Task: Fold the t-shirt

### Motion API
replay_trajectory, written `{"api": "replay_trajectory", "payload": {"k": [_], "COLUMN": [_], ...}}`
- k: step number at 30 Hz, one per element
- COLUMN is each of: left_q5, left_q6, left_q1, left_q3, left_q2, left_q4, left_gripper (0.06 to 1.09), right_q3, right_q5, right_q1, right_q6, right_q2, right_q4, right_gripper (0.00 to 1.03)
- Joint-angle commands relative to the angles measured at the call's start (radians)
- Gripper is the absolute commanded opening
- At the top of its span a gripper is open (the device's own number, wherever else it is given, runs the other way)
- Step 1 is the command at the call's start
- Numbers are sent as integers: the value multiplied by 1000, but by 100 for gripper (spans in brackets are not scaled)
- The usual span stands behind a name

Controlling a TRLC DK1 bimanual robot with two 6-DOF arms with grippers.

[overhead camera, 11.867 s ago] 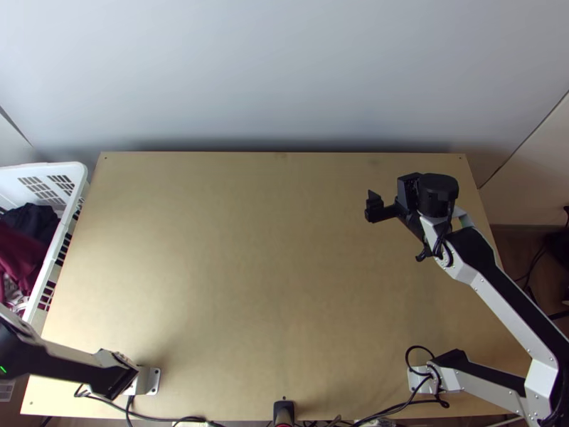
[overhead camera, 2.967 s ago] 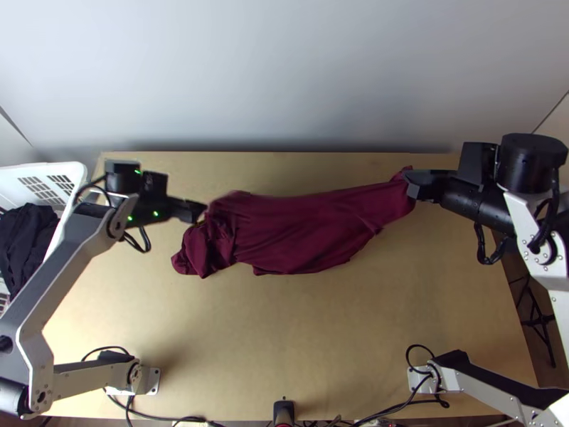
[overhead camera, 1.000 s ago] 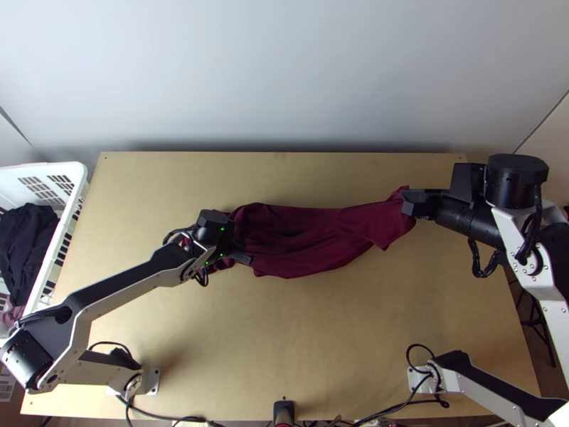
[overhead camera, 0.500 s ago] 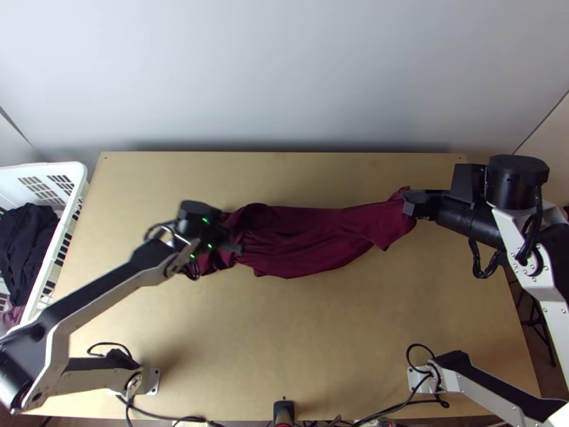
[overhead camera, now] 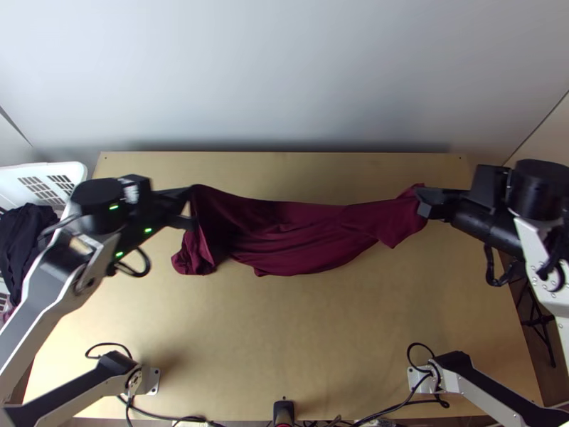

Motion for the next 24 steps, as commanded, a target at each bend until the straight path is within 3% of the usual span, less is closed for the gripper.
{"api": "replay_trajectory", "payload": {"k": [1, 5, 11, 16, 20, 24], "left_q5": [3, 48, 74, 80, 95, 141], "left_q6": [-79, -129, -136, -157, -197, -235], "left_q1": [73, 131, 166, 173, 199, 225], "left_q3": [13, 20, 232, 410, 461, 488], "left_q2": [-147, -227, -251, -262, -299, -346], "left_q4": [-21, -32, -108, -125, -117, -99], "left_gripper": [9, 9, 9, 9, 9, 9], "right_q3": [86, 215, 468, 851, 882, 887], "right_q5": [-4, -6, -4, -6, -35, -136], "right_q1": [-32, -57, -57, -55, -74, -115], "right_q6": [23, 48, 79, 117, 160, 244], "right_q2": [-42, -55, -47, 66, 46, -4], "right_q4": [9, -8, -86, -189, -166, -101], "right_gripper": [3, 3, 3, 3, 3, 3]}}
